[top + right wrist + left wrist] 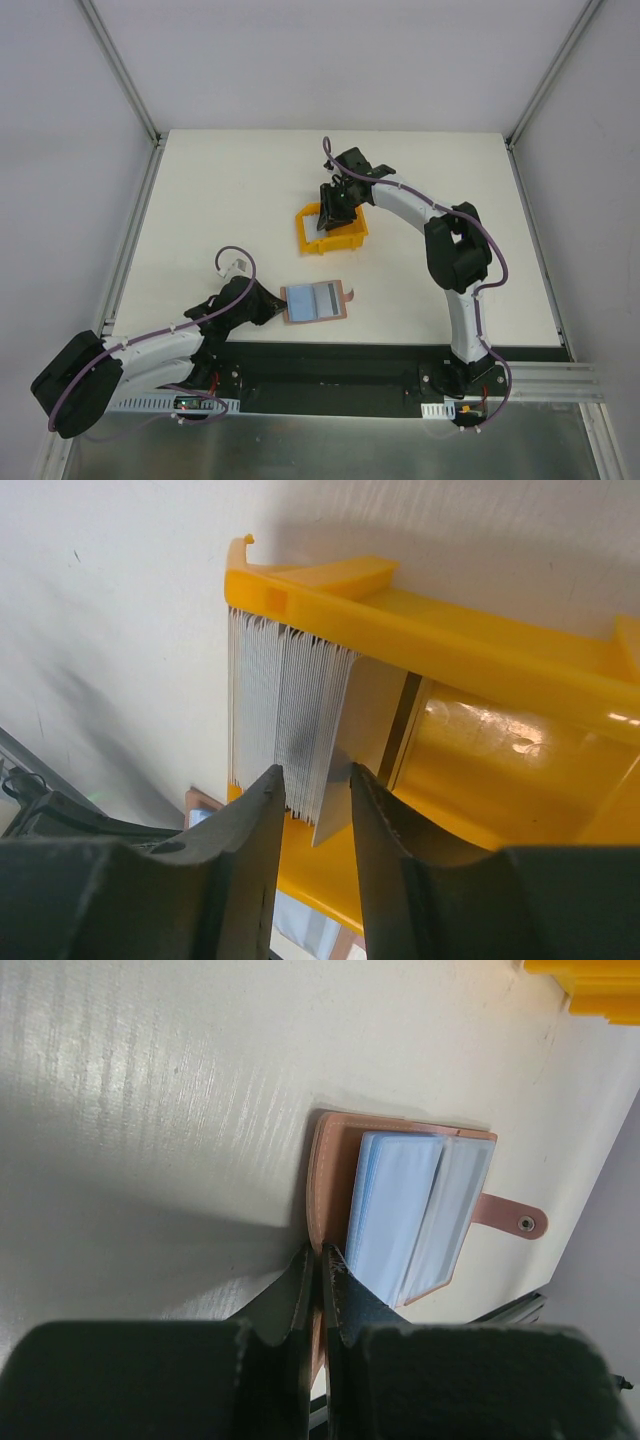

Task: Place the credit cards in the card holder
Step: Pick up the credit card from the storage box.

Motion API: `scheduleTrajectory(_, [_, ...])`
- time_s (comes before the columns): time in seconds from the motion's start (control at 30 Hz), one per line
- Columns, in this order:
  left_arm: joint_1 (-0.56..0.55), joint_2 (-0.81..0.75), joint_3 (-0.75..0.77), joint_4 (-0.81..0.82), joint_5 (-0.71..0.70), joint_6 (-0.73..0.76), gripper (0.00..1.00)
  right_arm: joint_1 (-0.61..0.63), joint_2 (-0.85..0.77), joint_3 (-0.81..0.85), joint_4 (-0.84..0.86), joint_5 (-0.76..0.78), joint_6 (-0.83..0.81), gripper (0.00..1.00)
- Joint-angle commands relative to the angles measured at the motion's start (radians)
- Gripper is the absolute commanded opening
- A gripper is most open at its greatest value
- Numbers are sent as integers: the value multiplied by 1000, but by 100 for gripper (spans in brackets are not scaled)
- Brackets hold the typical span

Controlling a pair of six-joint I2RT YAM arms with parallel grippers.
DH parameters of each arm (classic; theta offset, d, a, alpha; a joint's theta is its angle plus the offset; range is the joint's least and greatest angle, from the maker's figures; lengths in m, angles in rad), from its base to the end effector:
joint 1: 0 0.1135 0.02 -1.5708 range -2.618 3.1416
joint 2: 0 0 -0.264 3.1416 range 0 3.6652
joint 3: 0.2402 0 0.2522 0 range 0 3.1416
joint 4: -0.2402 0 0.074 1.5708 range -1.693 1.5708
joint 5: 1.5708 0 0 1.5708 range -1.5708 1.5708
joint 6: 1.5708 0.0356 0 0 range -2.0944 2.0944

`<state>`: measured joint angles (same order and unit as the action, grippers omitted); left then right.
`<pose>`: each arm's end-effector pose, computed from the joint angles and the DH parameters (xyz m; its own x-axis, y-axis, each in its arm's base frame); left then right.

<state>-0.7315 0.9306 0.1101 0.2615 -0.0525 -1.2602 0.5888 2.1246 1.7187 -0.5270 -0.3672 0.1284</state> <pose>0.1248 -0.1096 0.1288 -0.7243 -0.6276 -0.2856 -0.1820 0.5735 -0.7987 0.3850 0.2724 0.2103 -0.7517 -0.3583 -0.5537 -0.6048 0.7092 0.3623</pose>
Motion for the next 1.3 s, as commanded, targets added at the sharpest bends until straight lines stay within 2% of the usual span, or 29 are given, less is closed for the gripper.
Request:
scheduleTrajectory(0.0, [3,16,14,-27,14,31,0,0,-29,45,-21,-26,-12,33])
scheduleTrajectory(0.13, [3,25,16,-21,19,33,0,0,-38,47,-21,-21,-10,31])
scheduleTrajectory(0.23, [3,33,20,-19,20,38,0,-1,-43,48,-19,-22,-10,24])
scheduleTrajectory(0.6, [3,53,23,-7,28,39,0,0,-60,51,-27,-22,-18,12])
scheduleTrajectory(0.87, [4,57,22,-5,29,41,0,-4,-77,42,-34,-4,-29,8])
scheduleTrajectory(1.03, [3,59,19,-1,31,36,0,-7,-80,27,-41,74,-33,3])
scheduleTrajectory(1.27, [3,56,16,-1,36,36,0,-3,-25,42,-41,74,-26,2])
